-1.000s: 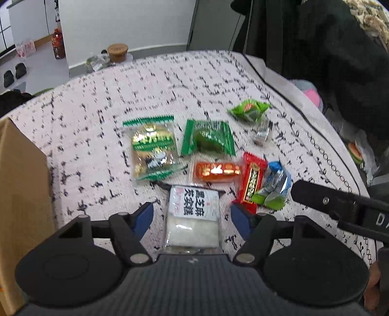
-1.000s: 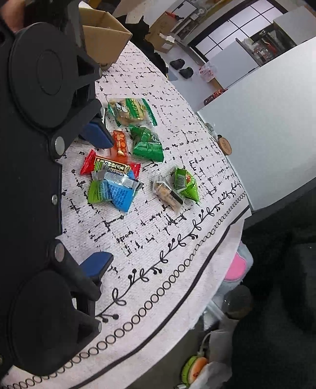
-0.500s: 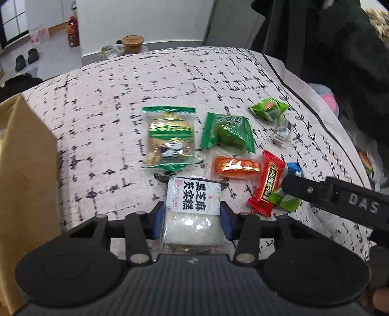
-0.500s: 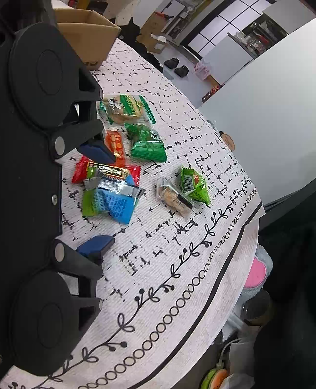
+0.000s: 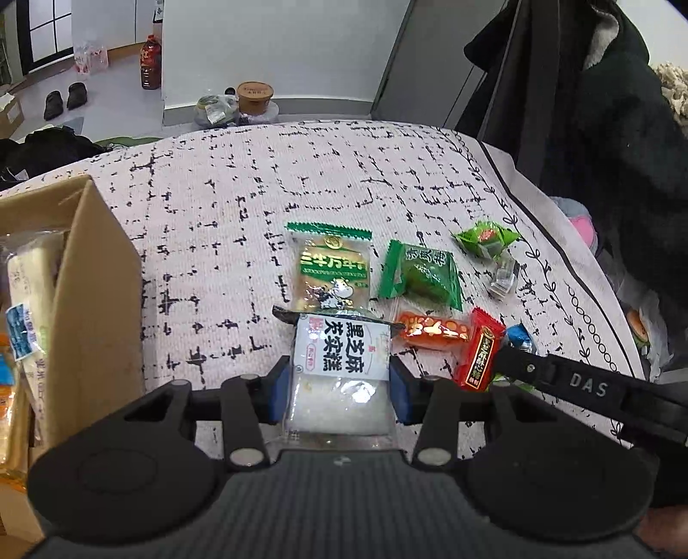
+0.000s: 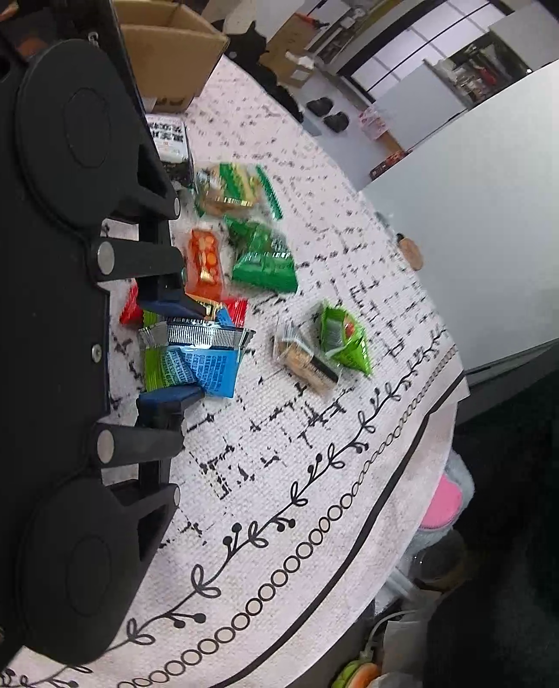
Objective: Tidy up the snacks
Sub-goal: 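Carry both snacks over the cardboard box and open both tools to drop them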
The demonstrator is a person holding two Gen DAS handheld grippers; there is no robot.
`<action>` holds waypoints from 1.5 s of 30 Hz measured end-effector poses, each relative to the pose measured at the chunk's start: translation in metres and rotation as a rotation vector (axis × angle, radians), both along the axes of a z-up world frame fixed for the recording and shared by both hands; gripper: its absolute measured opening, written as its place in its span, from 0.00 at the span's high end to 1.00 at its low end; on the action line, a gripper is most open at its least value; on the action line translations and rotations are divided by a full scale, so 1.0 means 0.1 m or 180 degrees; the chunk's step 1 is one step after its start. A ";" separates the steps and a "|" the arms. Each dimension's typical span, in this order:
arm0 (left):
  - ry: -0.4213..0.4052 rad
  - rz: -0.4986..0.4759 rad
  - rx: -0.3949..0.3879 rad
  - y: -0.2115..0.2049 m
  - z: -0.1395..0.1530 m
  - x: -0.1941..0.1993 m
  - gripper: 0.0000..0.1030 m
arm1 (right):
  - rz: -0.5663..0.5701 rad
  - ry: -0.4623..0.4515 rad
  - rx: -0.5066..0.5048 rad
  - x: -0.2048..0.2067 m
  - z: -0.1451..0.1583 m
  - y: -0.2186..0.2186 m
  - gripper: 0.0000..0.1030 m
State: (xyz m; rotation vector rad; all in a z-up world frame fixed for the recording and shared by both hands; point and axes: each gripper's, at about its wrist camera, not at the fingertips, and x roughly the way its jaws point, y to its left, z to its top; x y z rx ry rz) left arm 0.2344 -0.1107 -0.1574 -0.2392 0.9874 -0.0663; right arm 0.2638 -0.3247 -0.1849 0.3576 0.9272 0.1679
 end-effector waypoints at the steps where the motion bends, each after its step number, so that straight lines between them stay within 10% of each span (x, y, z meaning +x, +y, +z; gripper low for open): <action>1: -0.0016 0.0005 0.0000 0.01 0.01 -0.01 0.56 | 0.0018 -0.0025 0.0004 -0.03 0.03 0.01 0.69; 45: -0.0766 0.0534 0.0024 1.13 0.91 -0.70 0.56 | 0.0700 -0.0733 0.0422 -0.47 0.96 1.09 0.70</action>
